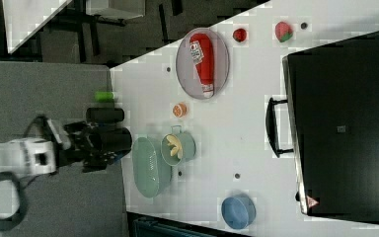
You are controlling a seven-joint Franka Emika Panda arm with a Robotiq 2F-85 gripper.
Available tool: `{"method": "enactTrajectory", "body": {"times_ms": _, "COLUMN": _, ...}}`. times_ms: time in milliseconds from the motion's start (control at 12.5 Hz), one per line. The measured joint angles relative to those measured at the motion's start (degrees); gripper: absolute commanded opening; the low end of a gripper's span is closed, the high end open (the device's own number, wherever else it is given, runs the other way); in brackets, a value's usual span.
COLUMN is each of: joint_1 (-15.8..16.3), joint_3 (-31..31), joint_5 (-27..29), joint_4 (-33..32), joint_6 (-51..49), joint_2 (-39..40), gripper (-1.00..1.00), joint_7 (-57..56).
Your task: Pick Banana and place it in mug.
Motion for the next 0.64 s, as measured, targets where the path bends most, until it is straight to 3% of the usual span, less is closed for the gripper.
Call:
{"method": "enactTrajectory", "body": {"times_ms": 240, "joint_1": -0.71, "joint_3": -6.60, "joint_5": 0.36, "joint_4": 6.04, "joint_6": -9.62, "joint_2": -2.36, "gripper": 1.00, "joint_7": -1.35}}
{"method": "enactTrajectory", "body": {"times_ms": 640, "joint_1": -2.51, "joint_3": -11.88, "joint_5": -0.35, "joint_4": 6.49, "joint_6": -11.45, "joint_2": 0.42, "gripper": 1.00, "joint_7": -5.40}}
